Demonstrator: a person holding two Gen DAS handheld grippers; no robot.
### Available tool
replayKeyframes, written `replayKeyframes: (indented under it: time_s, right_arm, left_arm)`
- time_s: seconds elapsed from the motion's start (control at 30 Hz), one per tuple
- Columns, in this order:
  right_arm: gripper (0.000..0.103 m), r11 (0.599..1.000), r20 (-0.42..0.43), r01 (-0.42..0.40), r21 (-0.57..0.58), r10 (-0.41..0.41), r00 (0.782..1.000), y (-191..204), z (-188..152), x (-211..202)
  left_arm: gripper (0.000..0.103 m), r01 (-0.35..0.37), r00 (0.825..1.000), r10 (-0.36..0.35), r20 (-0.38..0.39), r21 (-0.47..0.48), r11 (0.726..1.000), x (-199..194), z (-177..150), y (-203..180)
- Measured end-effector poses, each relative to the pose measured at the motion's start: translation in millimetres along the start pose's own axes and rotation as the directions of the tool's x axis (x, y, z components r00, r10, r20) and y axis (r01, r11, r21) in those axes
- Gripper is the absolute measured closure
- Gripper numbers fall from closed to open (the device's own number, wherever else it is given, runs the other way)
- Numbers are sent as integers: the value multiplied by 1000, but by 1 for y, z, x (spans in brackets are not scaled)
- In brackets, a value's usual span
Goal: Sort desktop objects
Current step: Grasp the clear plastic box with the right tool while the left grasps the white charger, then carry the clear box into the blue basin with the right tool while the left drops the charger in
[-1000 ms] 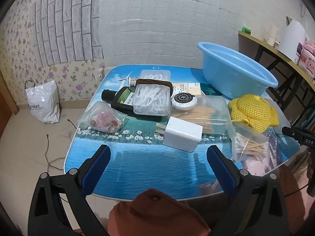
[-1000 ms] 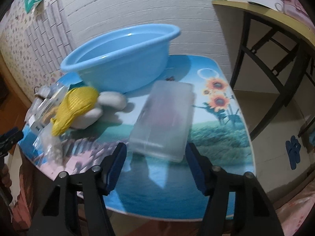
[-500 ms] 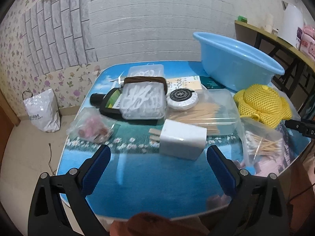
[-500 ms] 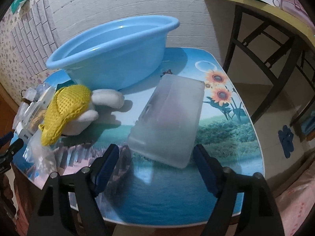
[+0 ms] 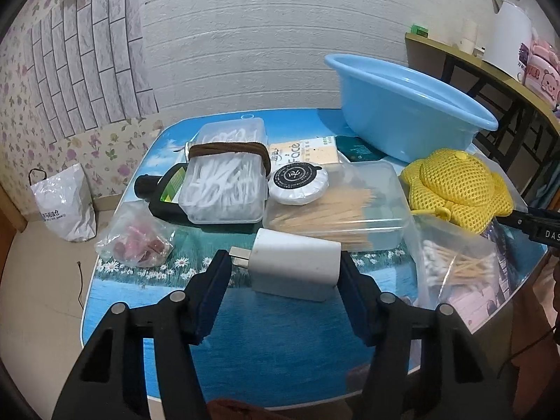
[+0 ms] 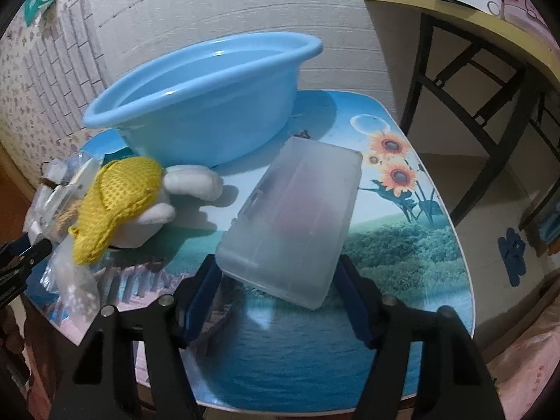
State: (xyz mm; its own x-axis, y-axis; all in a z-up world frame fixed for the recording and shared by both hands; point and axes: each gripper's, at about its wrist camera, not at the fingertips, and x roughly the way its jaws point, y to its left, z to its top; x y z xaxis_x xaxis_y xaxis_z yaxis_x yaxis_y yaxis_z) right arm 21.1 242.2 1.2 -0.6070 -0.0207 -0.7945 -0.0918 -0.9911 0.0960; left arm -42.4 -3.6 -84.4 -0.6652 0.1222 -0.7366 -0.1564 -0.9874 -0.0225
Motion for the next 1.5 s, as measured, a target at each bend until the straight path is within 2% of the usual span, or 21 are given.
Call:
replayKeyframes:
  time_s: [0.27, 0.47, 0.63, 0.77, 0.8, 0.87, 1.1, 1.23, 1.33, 1.5]
  right_arm:
    - [38, 993, -4, -65, -103, 65, 998, 13, -8, -7]
    - [38, 989, -17, -43, -138, 41, 999, 8, -14, -11]
    - [37, 994, -24, -28, -109, 25, 999, -6, -16, -11]
    - [37, 994, -26, -18, -106, 15, 1000, -4, -14, -11]
    - [35, 994, -24, -7, -108, 4, 1000, -2, -13, -10]
    - [25, 994, -12, 11, -110, -13, 1000, 0, -12, -10]
    - [19, 995, -11, 41, -94, -42, 999, 4, -4, 7]
    - [18, 996, -10, 47, -82, -48, 999, 2, 3, 13]
    - [40, 998, 7, 32, -55, -32, 999, -3, 5, 10]
    - [42, 999, 17, 19, -44, -18, 1000, -7, 7, 0]
  left_arm:
    - [43, -16, 1000, 16, -7, -22, 1000, -7, -6, -1]
    - [42, -41, 999, 41, -4, -3, 999, -9, -10, -6]
    - [41, -51, 999, 51, 6, 26, 998, -7, -10, -10]
    - [41, -46, 999, 46, -15, 30, 999, 0, -11, -10]
    - [41, -44, 999, 44, -19, 29, 999, 1, -11, -10]
    - [41, -38, 999, 38, -17, 24, 999, 3, -10, -8]
    - [42, -23, 1000, 23, -16, 8, 1000, 5, -7, -5]
    - [42, -14, 1000, 14, -10, 10, 1000, 2, -8, -7]
    - [42, -12, 1000, 12, -5, 7, 1000, -3, -7, -9]
    - [42, -9, 1000, 9, 4, 4, 1000, -11, -2, -10]
